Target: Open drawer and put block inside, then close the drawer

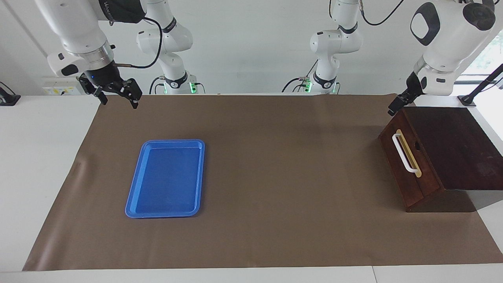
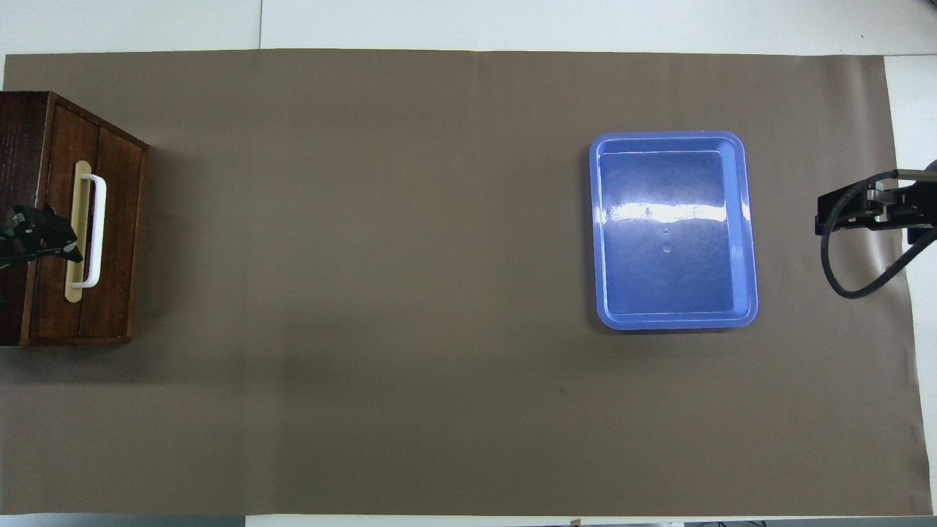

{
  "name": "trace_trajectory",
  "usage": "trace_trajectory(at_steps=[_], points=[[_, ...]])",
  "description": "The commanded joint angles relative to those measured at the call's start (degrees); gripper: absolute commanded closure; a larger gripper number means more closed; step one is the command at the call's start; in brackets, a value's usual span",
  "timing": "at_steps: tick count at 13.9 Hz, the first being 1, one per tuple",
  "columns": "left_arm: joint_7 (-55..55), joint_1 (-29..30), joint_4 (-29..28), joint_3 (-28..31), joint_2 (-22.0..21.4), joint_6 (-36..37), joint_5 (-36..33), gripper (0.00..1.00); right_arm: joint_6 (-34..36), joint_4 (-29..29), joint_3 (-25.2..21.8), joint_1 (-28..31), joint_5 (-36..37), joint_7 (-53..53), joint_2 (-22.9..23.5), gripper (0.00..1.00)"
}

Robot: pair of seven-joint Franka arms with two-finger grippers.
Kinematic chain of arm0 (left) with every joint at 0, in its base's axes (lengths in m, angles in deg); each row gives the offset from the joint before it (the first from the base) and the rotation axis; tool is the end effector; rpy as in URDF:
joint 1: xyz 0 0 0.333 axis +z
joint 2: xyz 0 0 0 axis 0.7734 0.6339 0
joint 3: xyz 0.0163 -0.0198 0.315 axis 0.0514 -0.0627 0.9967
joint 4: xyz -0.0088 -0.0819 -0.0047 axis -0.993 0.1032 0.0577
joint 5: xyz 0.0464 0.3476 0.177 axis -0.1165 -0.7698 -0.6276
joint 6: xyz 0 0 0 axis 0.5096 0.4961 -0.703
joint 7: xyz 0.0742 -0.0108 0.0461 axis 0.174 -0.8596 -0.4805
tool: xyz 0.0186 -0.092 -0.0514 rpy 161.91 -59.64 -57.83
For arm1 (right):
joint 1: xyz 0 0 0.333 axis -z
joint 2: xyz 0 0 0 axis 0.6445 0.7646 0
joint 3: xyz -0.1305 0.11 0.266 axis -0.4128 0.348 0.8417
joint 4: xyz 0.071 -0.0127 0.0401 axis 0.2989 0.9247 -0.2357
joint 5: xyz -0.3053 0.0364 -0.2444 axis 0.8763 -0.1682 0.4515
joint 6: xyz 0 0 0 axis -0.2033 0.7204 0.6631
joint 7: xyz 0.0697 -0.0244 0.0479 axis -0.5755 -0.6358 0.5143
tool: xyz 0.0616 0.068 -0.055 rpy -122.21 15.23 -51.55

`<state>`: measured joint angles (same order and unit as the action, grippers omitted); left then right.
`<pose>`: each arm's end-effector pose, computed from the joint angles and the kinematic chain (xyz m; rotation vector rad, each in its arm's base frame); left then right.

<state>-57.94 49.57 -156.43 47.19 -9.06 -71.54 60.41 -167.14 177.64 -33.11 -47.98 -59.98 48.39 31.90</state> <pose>0.5245 0.0071 0.5681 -3.0969 -0.4266 0.1828 0.5443 -0.0010 0.6277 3.0731 -0.2228 -0.0605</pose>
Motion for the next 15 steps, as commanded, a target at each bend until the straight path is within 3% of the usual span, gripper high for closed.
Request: trace_trajectory(at_steps=[1,3,5,8,15], points=[[7.0,0.0,5.1,-0.2,4.8,2.0,0.6,0.0,0.1,1.4,0.3,0.6,0.4,0.9,-1.2,0.0],[7.0,1.6,7.4,-2.8,6.1,2.9,0.5,0.0,0.1,1.4,0.3,0.6,0.4,0.8,-1.3,0.0],[7.1,2.7,6.8,-4.5,3.9,3.1,0.7,0.0,0.2,1.4,0.2,0.6,0.4,0.6,-1.3,0.0],[7.3,3.0,7.4,-6.7,3.9,3.9,0.4,0.0,0.2,1.4,0.3,0.6,0.4,0.6,-1.2,0.0],[9.4,4.3,8.4,-6.1,3.4,1.9,2.0,0.0,0.2,1.4,0.3,0.5,0.4,0.6,-1.3,0.0]])
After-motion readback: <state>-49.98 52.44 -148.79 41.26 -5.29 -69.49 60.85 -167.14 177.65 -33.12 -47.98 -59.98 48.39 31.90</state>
